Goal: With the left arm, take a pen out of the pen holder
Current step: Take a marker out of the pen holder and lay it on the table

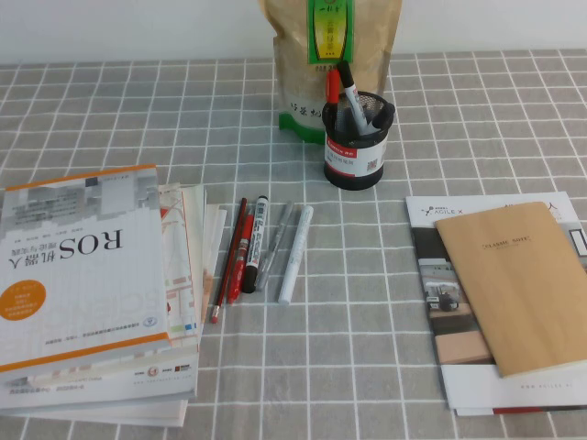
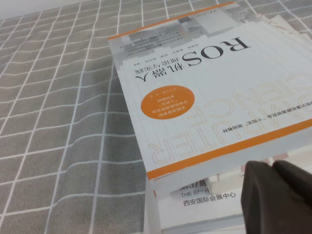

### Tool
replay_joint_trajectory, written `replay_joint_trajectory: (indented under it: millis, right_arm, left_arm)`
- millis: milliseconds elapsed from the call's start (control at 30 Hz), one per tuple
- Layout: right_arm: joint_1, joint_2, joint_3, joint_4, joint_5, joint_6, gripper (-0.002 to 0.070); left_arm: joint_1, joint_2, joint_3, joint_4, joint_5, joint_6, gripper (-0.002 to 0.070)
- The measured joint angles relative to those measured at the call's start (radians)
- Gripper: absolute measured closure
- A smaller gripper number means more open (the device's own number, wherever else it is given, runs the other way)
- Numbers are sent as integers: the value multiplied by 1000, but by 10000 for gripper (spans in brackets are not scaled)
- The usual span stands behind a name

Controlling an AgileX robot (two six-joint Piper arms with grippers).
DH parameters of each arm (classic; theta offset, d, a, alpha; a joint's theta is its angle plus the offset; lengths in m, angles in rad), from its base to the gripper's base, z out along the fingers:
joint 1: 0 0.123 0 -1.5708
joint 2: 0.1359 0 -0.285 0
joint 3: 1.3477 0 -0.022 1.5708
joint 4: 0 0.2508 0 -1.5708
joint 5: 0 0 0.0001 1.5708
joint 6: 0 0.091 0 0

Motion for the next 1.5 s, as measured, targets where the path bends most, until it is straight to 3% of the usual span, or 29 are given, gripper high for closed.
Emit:
replay_joint_trajectory:
  millis: [1333, 1500]
  right_arm:
    - [0, 0, 0, 0, 0, 0, 689]
    - [0, 0, 0, 0, 0, 0, 689]
  left_arm:
    - [0, 0, 0, 0, 0, 0, 678]
    - [0, 0, 0, -22, -74, -13, 678]
